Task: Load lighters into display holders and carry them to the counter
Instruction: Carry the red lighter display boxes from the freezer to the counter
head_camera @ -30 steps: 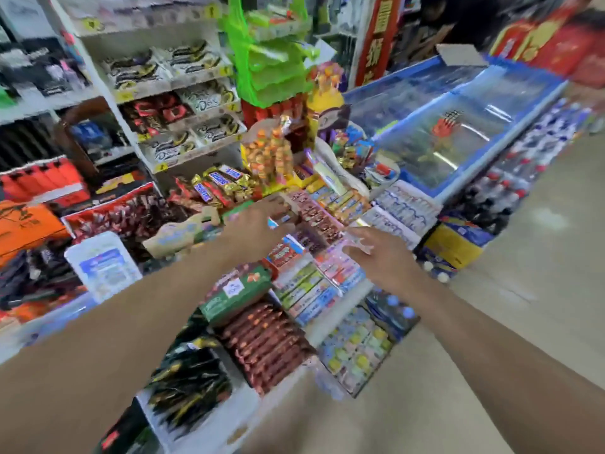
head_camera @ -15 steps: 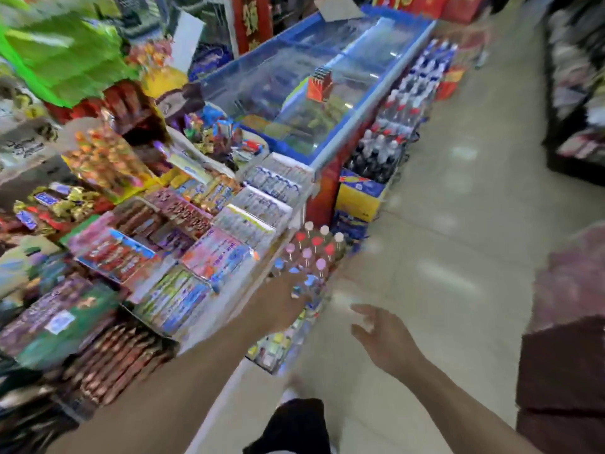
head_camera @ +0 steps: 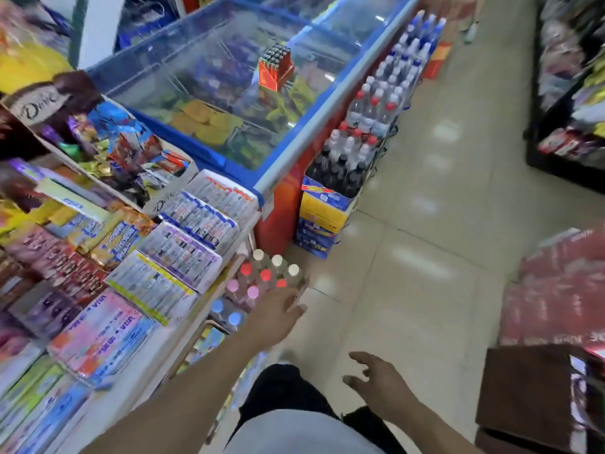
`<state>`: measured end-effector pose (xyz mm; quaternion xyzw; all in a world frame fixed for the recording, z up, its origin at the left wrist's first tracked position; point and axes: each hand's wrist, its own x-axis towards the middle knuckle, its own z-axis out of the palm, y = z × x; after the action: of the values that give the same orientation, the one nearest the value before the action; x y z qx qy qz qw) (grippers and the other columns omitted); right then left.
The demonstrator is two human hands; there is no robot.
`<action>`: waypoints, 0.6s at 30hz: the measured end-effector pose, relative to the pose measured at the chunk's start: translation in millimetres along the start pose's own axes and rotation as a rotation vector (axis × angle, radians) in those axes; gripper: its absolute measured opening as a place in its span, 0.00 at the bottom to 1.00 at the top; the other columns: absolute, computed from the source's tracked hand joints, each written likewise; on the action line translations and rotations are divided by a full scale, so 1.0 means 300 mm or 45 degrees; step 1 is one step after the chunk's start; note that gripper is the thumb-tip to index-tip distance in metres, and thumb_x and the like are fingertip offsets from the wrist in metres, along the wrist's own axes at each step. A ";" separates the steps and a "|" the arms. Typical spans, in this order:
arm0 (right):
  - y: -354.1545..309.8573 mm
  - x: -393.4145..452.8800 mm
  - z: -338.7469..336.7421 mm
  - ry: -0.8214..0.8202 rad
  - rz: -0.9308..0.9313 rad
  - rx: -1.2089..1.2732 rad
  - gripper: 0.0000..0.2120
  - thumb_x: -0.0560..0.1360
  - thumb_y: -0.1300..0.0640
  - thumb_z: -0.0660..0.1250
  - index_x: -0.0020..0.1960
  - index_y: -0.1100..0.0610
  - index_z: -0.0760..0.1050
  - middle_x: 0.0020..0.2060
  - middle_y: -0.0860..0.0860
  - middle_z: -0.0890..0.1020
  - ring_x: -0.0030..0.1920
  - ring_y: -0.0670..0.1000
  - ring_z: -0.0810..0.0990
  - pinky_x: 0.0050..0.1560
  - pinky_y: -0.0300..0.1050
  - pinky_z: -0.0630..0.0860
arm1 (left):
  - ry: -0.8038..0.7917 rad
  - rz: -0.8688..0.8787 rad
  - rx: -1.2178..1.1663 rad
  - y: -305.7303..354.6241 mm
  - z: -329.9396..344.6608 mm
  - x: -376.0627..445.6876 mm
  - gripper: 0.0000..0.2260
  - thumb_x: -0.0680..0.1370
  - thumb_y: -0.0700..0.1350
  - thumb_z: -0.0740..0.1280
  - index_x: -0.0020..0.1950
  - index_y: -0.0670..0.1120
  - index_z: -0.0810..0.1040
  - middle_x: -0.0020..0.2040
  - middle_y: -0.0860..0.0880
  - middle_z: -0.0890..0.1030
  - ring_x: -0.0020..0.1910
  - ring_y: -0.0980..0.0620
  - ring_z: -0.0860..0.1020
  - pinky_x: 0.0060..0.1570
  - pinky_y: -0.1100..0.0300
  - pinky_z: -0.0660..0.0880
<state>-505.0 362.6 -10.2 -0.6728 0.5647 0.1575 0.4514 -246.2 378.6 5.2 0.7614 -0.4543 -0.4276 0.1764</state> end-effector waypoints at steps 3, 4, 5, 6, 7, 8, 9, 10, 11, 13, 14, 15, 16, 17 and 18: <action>-0.062 0.158 -0.172 0.021 -0.026 0.083 0.27 0.78 0.46 0.69 0.75 0.48 0.67 0.69 0.44 0.72 0.61 0.44 0.75 0.56 0.33 0.69 | 0.076 0.027 -0.013 0.093 -0.084 0.179 0.13 0.80 0.48 0.67 0.63 0.44 0.79 0.61 0.48 0.80 0.57 0.49 0.77 0.50 0.62 0.67; -0.085 0.214 -0.229 0.026 -0.035 0.111 0.26 0.78 0.47 0.69 0.74 0.48 0.67 0.68 0.43 0.73 0.60 0.44 0.74 0.56 0.34 0.69 | 0.116 0.022 -0.029 0.121 -0.111 0.233 0.15 0.80 0.48 0.68 0.65 0.46 0.79 0.65 0.49 0.79 0.60 0.50 0.77 0.54 0.64 0.67; -0.110 0.274 -0.287 0.027 -0.048 0.132 0.26 0.78 0.47 0.69 0.74 0.49 0.68 0.67 0.43 0.73 0.60 0.44 0.74 0.57 0.35 0.70 | 0.153 0.029 -0.025 0.144 -0.135 0.288 0.17 0.80 0.49 0.68 0.68 0.47 0.77 0.67 0.49 0.77 0.64 0.51 0.75 0.57 0.67 0.65; -0.138 0.337 -0.345 0.023 -0.063 0.146 0.25 0.78 0.48 0.70 0.73 0.49 0.69 0.66 0.43 0.74 0.58 0.44 0.75 0.58 0.37 0.72 | 0.178 0.033 -0.020 0.174 -0.160 0.338 0.19 0.80 0.50 0.68 0.71 0.48 0.75 0.69 0.49 0.76 0.66 0.52 0.74 0.58 0.70 0.62; -0.167 0.402 -0.402 0.024 -0.090 0.148 0.25 0.77 0.48 0.71 0.72 0.50 0.71 0.63 0.44 0.75 0.55 0.45 0.77 0.58 0.40 0.74 | 0.199 0.038 -0.006 0.196 -0.177 0.394 0.20 0.81 0.51 0.68 0.72 0.47 0.74 0.70 0.50 0.75 0.67 0.52 0.72 0.57 0.72 0.59; -0.195 0.472 -0.459 0.024 -0.117 0.135 0.25 0.76 0.49 0.72 0.72 0.50 0.72 0.60 0.44 0.77 0.52 0.46 0.78 0.59 0.42 0.75 | 0.211 0.028 -0.007 0.220 -0.194 0.449 0.20 0.81 0.51 0.68 0.72 0.47 0.74 0.70 0.50 0.74 0.69 0.52 0.71 0.57 0.73 0.58; -0.230 0.538 -0.520 0.020 -0.142 0.106 0.25 0.76 0.49 0.72 0.71 0.50 0.73 0.58 0.44 0.77 0.51 0.47 0.79 0.58 0.42 0.76 | 0.233 0.006 -0.017 0.243 -0.210 0.510 0.20 0.81 0.51 0.68 0.72 0.46 0.74 0.70 0.49 0.74 0.69 0.51 0.70 0.57 0.72 0.58; -0.268 0.604 -0.586 0.018 -0.174 0.054 0.24 0.76 0.50 0.72 0.70 0.50 0.73 0.56 0.45 0.78 0.51 0.48 0.79 0.57 0.42 0.75 | 0.263 -0.012 -0.020 0.267 -0.224 0.568 0.21 0.80 0.50 0.68 0.72 0.46 0.74 0.71 0.48 0.74 0.70 0.50 0.70 0.60 0.69 0.59; -0.308 0.671 -0.652 0.017 -0.216 -0.007 0.23 0.76 0.50 0.72 0.69 0.50 0.74 0.56 0.45 0.79 0.51 0.49 0.80 0.57 0.43 0.76 | 0.301 -0.023 -0.009 0.285 -0.237 0.628 0.21 0.80 0.50 0.69 0.72 0.46 0.73 0.72 0.47 0.73 0.71 0.50 0.69 0.63 0.66 0.59; -0.394 0.789 -0.786 0.010 -0.319 -0.111 0.21 0.75 0.51 0.71 0.68 0.50 0.75 0.57 0.48 0.83 0.53 0.51 0.82 0.57 0.45 0.77 | 0.361 -0.079 0.018 0.316 -0.255 0.740 0.24 0.80 0.52 0.68 0.74 0.47 0.71 0.75 0.46 0.69 0.75 0.49 0.66 0.71 0.61 0.57; -0.438 0.848 -0.853 0.001 -0.371 -0.176 0.21 0.76 0.51 0.71 0.68 0.50 0.75 0.58 0.49 0.83 0.55 0.51 0.82 0.58 0.45 0.76 | 0.399 -0.113 0.029 0.331 -0.265 0.794 0.24 0.80 0.53 0.67 0.75 0.47 0.70 0.77 0.46 0.67 0.76 0.49 0.64 0.73 0.59 0.56; -0.486 0.894 -0.920 -0.011 -0.431 -0.234 0.21 0.76 0.51 0.70 0.68 0.50 0.75 0.60 0.49 0.82 0.58 0.51 0.81 0.59 0.45 0.74 | 0.423 -0.158 0.030 0.347 -0.273 0.841 0.25 0.81 0.53 0.67 0.76 0.47 0.69 0.78 0.46 0.66 0.77 0.48 0.62 0.74 0.58 0.55; -0.530 0.936 -0.984 -0.030 -0.485 -0.286 0.20 0.76 0.52 0.70 0.68 0.51 0.75 0.61 0.49 0.81 0.59 0.51 0.80 0.60 0.45 0.74 | 0.450 -0.206 0.016 0.369 -0.280 0.880 0.25 0.81 0.53 0.67 0.76 0.47 0.68 0.79 0.46 0.65 0.77 0.48 0.62 0.74 0.57 0.54; -0.574 0.983 -1.043 -0.043 -0.542 -0.334 0.19 0.76 0.52 0.69 0.67 0.52 0.76 0.62 0.49 0.81 0.59 0.51 0.80 0.59 0.44 0.74 | 0.491 -0.245 -0.004 0.388 -0.284 0.916 0.26 0.81 0.53 0.66 0.77 0.47 0.67 0.79 0.47 0.64 0.78 0.48 0.61 0.74 0.57 0.54; -0.618 1.029 -1.096 -0.054 -0.580 -0.377 0.19 0.76 0.53 0.69 0.67 0.52 0.76 0.62 0.49 0.81 0.58 0.50 0.80 0.58 0.43 0.74 | 0.526 -0.280 -0.018 0.405 -0.287 0.949 0.26 0.81 0.53 0.66 0.77 0.48 0.67 0.79 0.48 0.64 0.77 0.48 0.61 0.75 0.57 0.54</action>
<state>-339.1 -94.4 25.3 -0.8376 0.3600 0.1469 0.3836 -178.9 64.5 -5.4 0.8764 -0.3199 -0.2824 0.2232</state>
